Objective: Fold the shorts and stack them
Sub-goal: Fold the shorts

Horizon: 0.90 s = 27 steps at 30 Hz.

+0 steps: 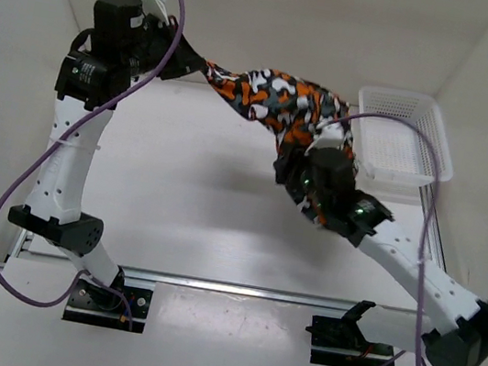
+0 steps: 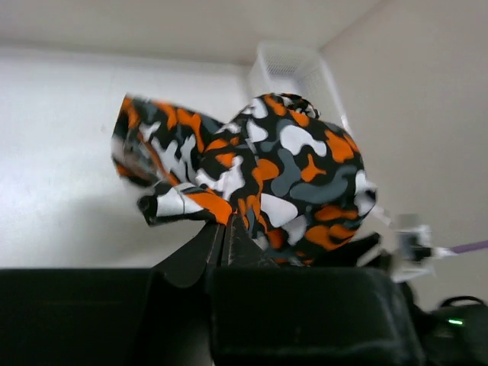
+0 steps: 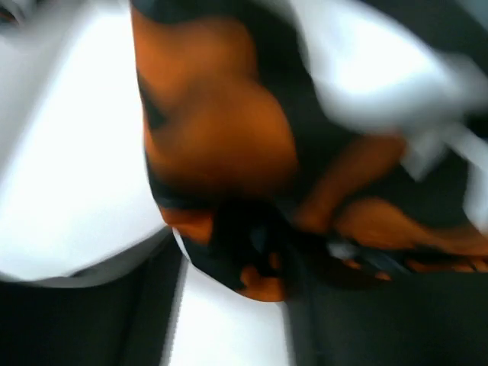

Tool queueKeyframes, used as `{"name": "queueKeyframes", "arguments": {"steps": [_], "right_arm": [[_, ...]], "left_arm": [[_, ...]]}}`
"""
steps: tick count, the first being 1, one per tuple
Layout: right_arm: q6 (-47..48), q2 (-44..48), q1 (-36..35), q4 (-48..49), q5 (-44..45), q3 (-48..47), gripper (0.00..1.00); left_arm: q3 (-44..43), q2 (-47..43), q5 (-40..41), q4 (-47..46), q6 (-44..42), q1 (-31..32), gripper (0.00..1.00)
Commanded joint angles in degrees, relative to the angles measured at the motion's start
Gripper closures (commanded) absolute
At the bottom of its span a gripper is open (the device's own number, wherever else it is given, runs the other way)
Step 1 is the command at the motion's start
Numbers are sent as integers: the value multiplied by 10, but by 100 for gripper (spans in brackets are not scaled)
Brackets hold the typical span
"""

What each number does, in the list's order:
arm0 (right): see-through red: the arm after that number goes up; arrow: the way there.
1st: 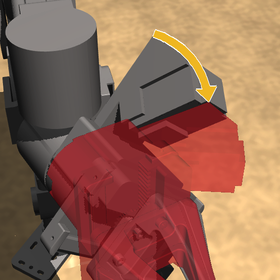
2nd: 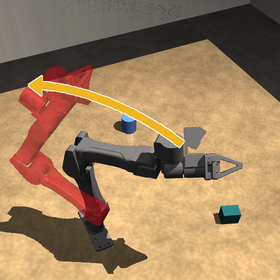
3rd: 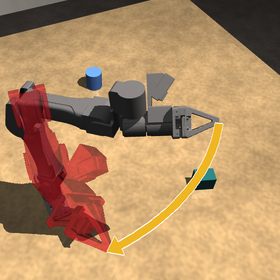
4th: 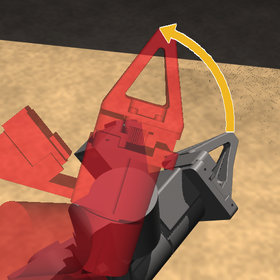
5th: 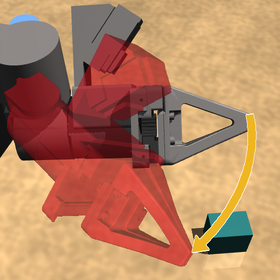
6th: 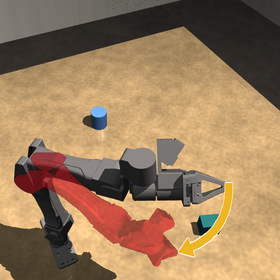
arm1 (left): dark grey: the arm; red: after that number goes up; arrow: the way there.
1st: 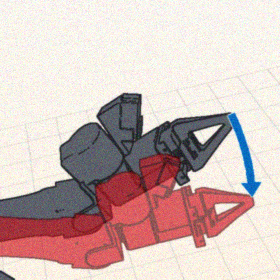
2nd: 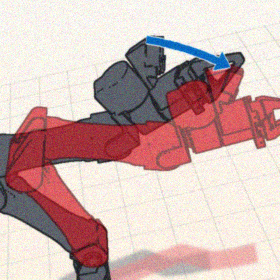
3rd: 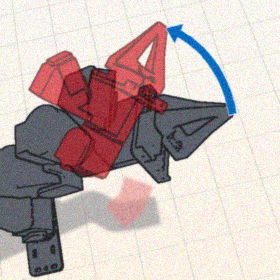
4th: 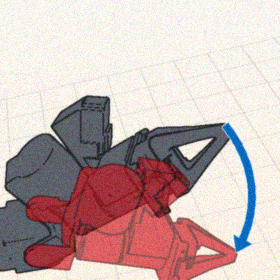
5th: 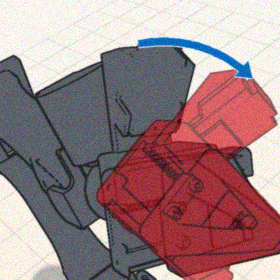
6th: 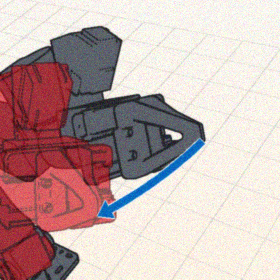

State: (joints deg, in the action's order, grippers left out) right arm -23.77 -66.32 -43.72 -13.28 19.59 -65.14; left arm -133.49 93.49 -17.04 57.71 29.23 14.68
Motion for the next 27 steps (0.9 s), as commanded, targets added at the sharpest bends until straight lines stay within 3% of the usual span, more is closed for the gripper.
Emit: {"name": "queueKeyframes", "arguments": {"steps": [1, 4, 9, 14, 18, 20, 21, 23, 25, 27], "right_arm": [[-13, -52, -42, -49, 42, 94, 35], [-68, -39, -47, -89, 42, 143, 21], [-92, 30, -47, -101, 33, 155, 21], [-67, 23, 3, -137, 5, 87, 35], [-76, -64, 68, -201, -51, 24, 47], [-97, -98, 96, -244, -73, 8, 58], [-116, -121, 132, -244, -118, 8, 60], [-139, -141, 170, -236, -168, 19, 57], [-166, -152, 214, -213, -214, 31, 43], [-176, -179, 241, -199, -235, 31, 36]], "left_arm": [[103, -49, 17, -1, -8, -5, 90], [240, -81, 32, -17, -23, -35, 90], [363, -82, 32, -23, -36, -95, 90], [414, -82, 46, -23, -36, -129, 90], [481, -82, 52, -23, -36, -162, 90], [525, -82, 57, -23, -30, -175, 90], [539, -82, 57, -23, -30, -185, 90], [581, -82, 57, -30, -24, -191, 90], [618, -82, 51, -44, -24, -196, 90], [638, -82, 46, -54, -19, -196, 90]]}}
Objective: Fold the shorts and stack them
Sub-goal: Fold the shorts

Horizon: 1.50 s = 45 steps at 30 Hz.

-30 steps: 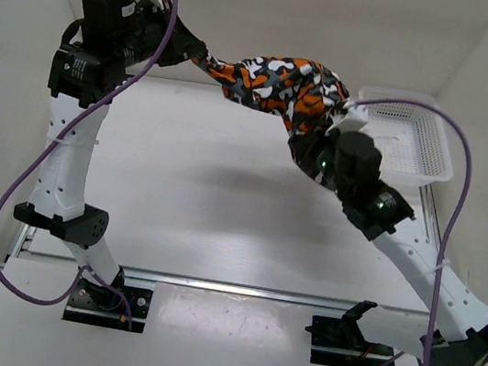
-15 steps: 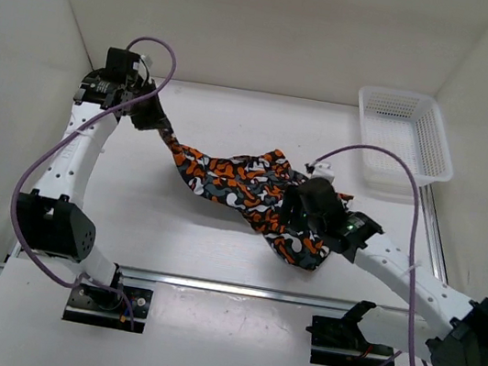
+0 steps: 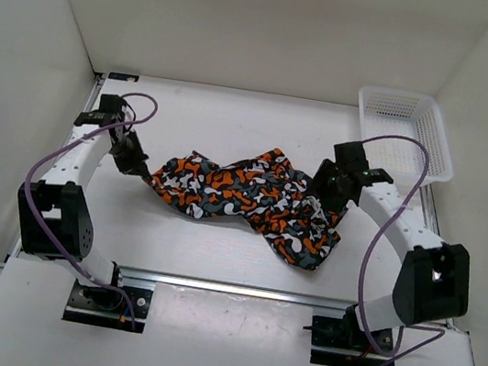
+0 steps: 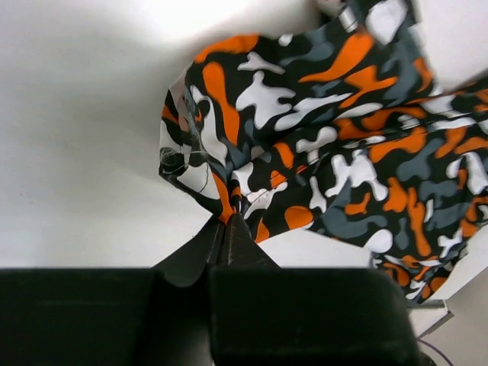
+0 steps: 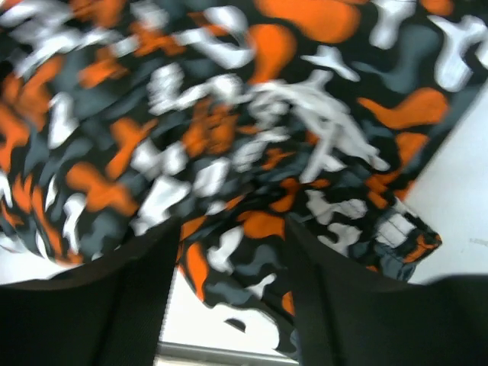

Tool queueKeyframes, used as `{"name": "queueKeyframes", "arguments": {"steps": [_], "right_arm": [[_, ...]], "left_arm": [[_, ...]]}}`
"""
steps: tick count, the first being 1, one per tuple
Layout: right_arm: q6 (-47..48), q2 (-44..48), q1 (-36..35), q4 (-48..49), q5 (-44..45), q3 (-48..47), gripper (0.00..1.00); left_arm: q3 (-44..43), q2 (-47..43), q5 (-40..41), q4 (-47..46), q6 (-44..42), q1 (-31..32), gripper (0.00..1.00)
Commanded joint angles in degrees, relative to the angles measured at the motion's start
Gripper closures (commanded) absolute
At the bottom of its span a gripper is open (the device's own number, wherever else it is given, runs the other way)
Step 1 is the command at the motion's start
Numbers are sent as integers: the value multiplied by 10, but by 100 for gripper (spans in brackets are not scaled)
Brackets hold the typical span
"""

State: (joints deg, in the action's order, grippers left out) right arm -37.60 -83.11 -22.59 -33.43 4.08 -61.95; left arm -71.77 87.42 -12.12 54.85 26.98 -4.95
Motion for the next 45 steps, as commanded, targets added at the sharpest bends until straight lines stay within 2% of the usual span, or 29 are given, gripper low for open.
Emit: {"name": "queueKeyframes", "arguments": {"steps": [1, 5, 10, 13, 14, 15, 17, 18, 23, 24, 27, 28, 30, 32, 33, 35, 36, 37, 38, 39, 40, 41, 44, 45], "right_arm": [[-38, -24, 35, 15, -87, -6, 35], [-3, -114, 30, 15, -94, -53, 33], [10, -172, 1, 15, -94, -82, 33], [16, -194, -4, 15, -88, -99, 38], [21, -215, -4, 15, -83, -113, 42], [27, -227, -4, 15, -83, -123, 59], [27, -248, -4, 9, -76, -149, 83], [27, -248, -4, 3, -62, -159, 100], [27, -234, 10, -2, -49, -237, 100], [27, -226, 22, -2, -49, -277, 100], [33, -208, 33, 10, -61, -347, 100], [33, -188, 41, 22, -61, -359, 100], [55, -150, 41, 33, -50, -367, 100], [67, -114, 41, 60, -42, -331, 100], [73, -67, 41, 78, -36, -262, 100], [80, -11, 41, 134, -35, -171, 100], [86, 50, 31, 155, -35, -119, 100], [86, 82, 26, 172, -22, -13, 100], [86, 111, 19, 194, -16, 36, 100], [86, 156, 2, 195, 2, 79, 97], [69, 174, -4, 168, 28, 143, 69], [58, 200, -4, 153, 60, 166, 58], [26, 233, -4, 106, 93, 192, 32], [20, 233, -4, 94, 104, 182, 32]], "left_arm": [[33, -21, -4, -34, 4, 0, 90], [38, -15, -9, -40, 4, 0, 90], [32, -9, -9, -40, 4, 0, 90], [26, 1, -9, -40, 4, 0, 90], [26, 1, -9, -40, 4, 0, 90], [21, 6, -9, -40, 4, 0, 90], [14, 17, -14, -40, 4, 0, 90], [-3, 17, -14, -40, 4, 0, 90], [-90, 54, -34, -31, 4, -6, 90], [-144, 76, -42, -22, 4, -12, 90], [-232, 101, -56, 16, 10, -18, 90], [-285, 108, -56, 24, 15, -18, 90], [-323, 108, -56, 37, 15, -18, 90], [-333, 90, -62, 42, 20, -24, 90], [-325, 79, -62, 42, 20, -24, 90], [-267, 36, -62, 28, 20, -24, 90], [-237, 19, -62, 20, 20, -24, 90], [-203, 1, -62, 11, 20, -24, 90], [-126, -34, -62, 1, 20, -24, 90], [-87, -48, -62, -17, 20, -24, 90], [-14, -69, -62, -29, 20, -24, 90], [17, -74, -68, -39, 25, -24, 90], [93, -74, -73, -59, 25, -17, 90], [102, -74, -73, -59, 25, -17, 90]]}}
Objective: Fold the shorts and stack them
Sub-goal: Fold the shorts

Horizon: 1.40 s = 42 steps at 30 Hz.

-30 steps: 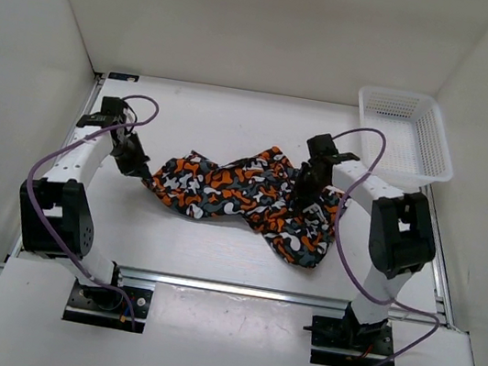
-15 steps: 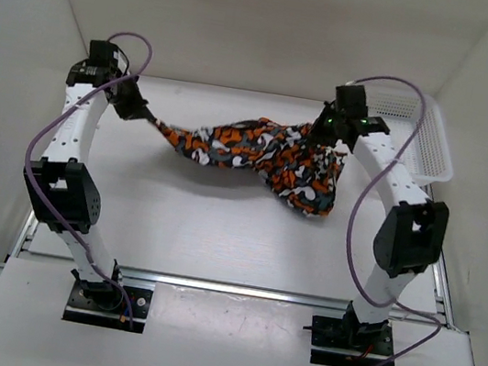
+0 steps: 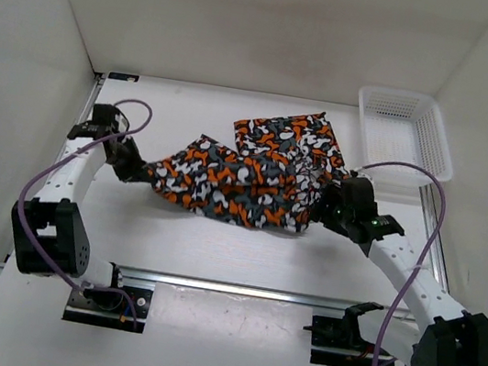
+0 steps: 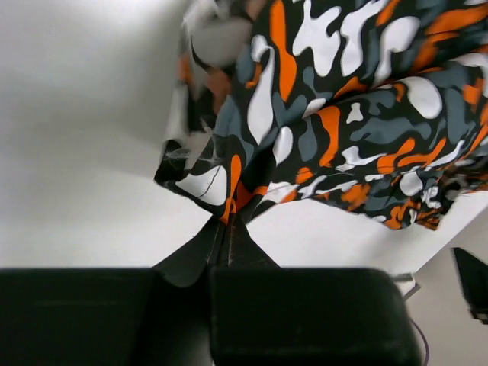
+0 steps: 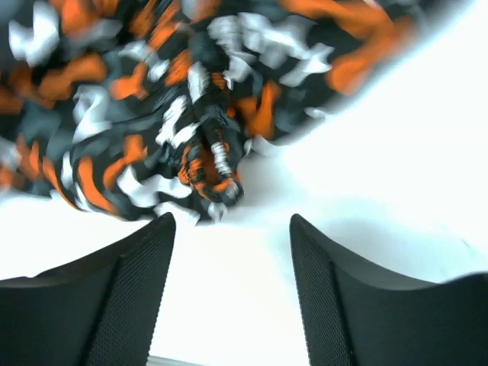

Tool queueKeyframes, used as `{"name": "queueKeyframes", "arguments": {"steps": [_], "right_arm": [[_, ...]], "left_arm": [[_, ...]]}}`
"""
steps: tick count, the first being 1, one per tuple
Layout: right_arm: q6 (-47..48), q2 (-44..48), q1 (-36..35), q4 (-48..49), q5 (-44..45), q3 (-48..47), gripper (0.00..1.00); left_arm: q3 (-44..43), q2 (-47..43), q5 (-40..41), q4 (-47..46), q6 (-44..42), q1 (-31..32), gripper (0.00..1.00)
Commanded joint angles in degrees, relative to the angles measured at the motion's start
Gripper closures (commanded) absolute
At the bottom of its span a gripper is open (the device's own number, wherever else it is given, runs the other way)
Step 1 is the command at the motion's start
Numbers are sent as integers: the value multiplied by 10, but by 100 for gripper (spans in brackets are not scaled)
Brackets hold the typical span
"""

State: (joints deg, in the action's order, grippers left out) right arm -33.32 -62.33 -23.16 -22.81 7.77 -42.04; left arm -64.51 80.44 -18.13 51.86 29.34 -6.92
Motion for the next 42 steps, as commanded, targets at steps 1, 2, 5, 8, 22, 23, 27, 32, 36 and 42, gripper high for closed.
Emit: {"name": "queueKeyframes", "arguments": {"steps": [1, 2, 5, 8, 22, 23, 27, 32, 36, 42], "right_arm": [[-28, 17, 1, -23, 89, -49, 32], [-28, 5, 1, -49, 96, -72, 34], [-57, -87, 1, -123, 77, -190, 48], [-109, -194, -13, -180, 25, -296, 43], [-309, -358, -7, 8, -197, -249, 38], [-309, -358, -7, 21, -197, -249, 38], [-315, -404, -1, 29, -203, -255, 38], [-321, -444, 4, 57, -183, -266, 41], [-321, -461, 9, 72, -183, -278, 55], [-294, -432, 9, 56, -134, -308, 100]], "left_arm": [[38, -11, -13, -35, 2, 8, 90], [44, -17, -13, -35, 2, 8, 90], [44, -29, -8, -35, 2, 8, 90], [38, -29, -8, -35, 2, 8, 90], [48, -29, -13, -35, -14, 8, 90], [48, -29, -13, -35, -14, 8, 90], [48, -29, -13, -35, -14, 8, 90], [54, -29, -13, -35, -19, 8, 90], [54, -29, -13, -35, -19, 8, 90], [59, -29, -7, -35, -19, 8, 90]]}}
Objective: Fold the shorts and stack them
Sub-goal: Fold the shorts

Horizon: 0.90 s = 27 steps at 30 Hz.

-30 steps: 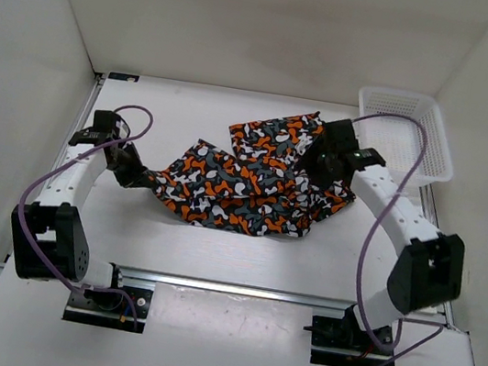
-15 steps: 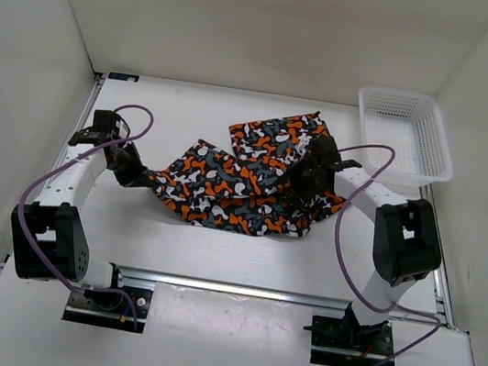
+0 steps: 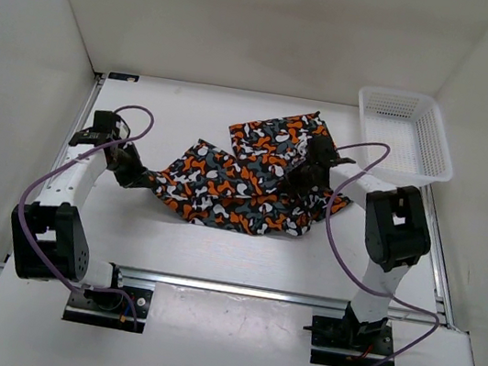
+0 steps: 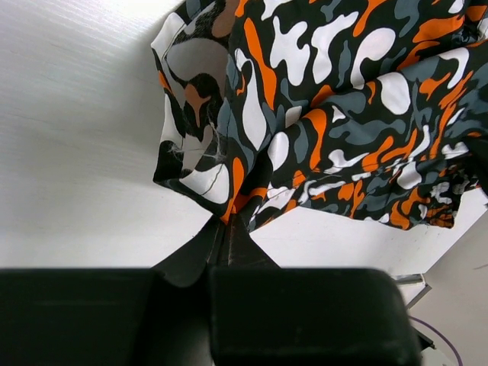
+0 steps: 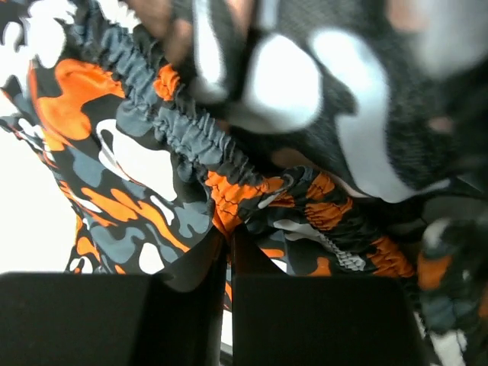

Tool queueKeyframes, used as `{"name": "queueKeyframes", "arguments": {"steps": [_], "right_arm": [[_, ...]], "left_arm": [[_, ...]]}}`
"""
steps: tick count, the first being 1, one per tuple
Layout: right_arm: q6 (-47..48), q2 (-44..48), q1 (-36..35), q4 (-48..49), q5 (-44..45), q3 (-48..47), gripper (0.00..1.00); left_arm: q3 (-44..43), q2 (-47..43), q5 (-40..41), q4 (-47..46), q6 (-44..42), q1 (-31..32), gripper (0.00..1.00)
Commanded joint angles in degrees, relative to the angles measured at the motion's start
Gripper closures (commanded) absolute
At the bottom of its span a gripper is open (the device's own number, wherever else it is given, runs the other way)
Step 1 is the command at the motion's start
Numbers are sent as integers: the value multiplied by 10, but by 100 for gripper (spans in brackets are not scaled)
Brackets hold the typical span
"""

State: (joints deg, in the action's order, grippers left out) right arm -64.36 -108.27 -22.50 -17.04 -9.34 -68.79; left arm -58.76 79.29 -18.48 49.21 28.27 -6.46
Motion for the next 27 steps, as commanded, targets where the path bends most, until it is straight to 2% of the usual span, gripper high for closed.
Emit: {"name": "queueKeyframes", "arguments": {"steps": [1, 6, 10, 13, 17, 20, 23, 24, 25, 27], "right_arm": [[35, 34, 3, -11, 43, -62, 100], [89, 81, 3, -68, 69, -123, 100], [135, 169, -30, -93, 113, -76, 100], [147, 254, -77, -113, 142, 34, 100], [72, 380, -141, -119, 151, 233, 100], [1, 449, -178, -108, 137, 319, 100], [-37, 493, -184, -103, 116, 354, 100], [-37, 499, -184, -103, 116, 360, 96], [-37, 499, -184, -97, 126, 360, 72], [-26, 504, -184, -83, 136, 355, 54]], "left_arm": [[-4, -18, -3, -9, -9, 3, 90], [-42, -12, -9, -2, -3, 3, 90], [-61, -24, -9, 9, -3, 3, 90], [-55, -29, -9, 14, 2, 3, 90], [-15, -41, -9, 14, 2, 3, 90], [-3, -41, -2, 14, 2, 8, 90], [10, -48, 4, 14, 2, 8, 90], [10, -53, 4, 14, 2, 8, 90], [15, -53, 4, 9, 2, 8, 90], [15, -53, 4, 9, 2, 8, 90]]}}
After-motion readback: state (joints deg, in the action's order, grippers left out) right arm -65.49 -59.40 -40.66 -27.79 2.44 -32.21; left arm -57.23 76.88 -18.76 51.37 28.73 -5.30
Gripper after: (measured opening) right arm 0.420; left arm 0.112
